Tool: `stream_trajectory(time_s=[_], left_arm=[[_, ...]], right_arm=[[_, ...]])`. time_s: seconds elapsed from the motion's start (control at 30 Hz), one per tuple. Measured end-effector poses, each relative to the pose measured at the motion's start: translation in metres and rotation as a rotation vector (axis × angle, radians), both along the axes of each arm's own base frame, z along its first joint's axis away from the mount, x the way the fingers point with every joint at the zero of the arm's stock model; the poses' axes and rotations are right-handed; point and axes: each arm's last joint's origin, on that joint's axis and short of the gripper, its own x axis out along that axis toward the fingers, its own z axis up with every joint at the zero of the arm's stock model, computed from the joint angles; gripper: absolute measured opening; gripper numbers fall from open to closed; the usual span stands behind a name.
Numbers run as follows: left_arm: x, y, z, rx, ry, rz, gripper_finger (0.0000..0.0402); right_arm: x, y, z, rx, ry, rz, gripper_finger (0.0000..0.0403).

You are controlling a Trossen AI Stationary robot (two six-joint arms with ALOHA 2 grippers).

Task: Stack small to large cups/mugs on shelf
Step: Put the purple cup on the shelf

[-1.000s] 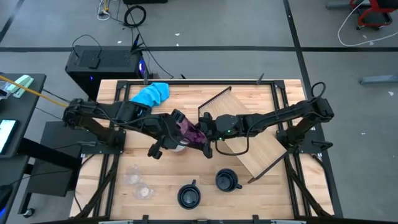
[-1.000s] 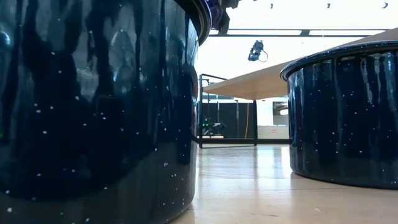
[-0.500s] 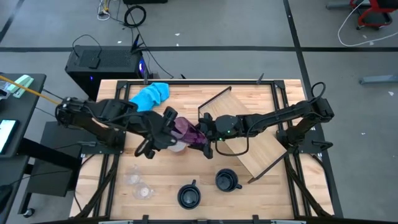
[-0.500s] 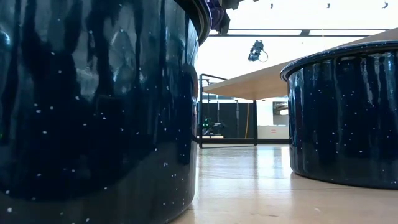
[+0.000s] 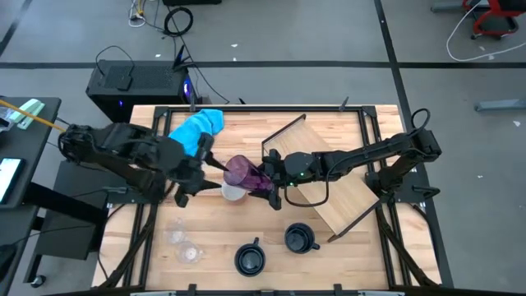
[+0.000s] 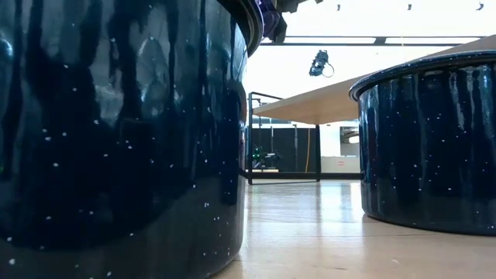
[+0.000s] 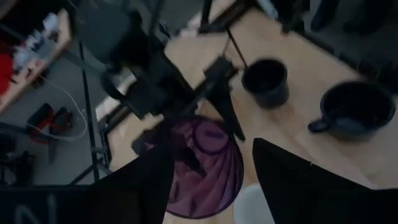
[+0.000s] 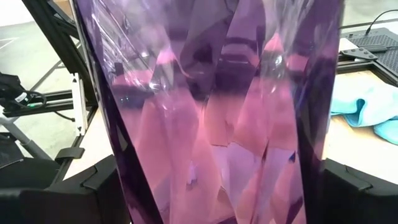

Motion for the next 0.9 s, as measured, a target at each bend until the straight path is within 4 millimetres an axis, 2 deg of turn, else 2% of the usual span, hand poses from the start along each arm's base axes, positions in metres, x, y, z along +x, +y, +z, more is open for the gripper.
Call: stream_trajectory(time_s=[0.13, 0.3, 0.5, 0.7, 0.9], left_arm=[[-0.017, -0.007, 0.008, -0.070, -0.029, -0.045, 0.0215], [-0.037, -0.014, 0.002, -0.150, 0.059, -0.044, 0.0191], [-0.056, -0.017, -0.037, -0.187, 0.055, -0.044, 0.0155], [-0.072, -0.009, -0.072, -0.251, -0.024, -0.017, 0.0126], [-0.082, -0.003, -0.093, -0.307, -0.055, 0.012, 0.0114]], right_arm=[[0.000, -0.002, 0.000, -0.019, 0.000, 0.001, 0.0349], [-0.002, -0.008, 0.001, -0.031, 0.016, -0.008, 0.0348], [-0.010, -0.016, 0.014, -0.032, -0.011, -0.028, 0.0349], [-0.013, -0.027, 0.011, -0.046, 0.040, -0.058, 0.0347], [-0.015, -0.034, 0.011, -0.086, 0.064, -0.089, 0.0347]])
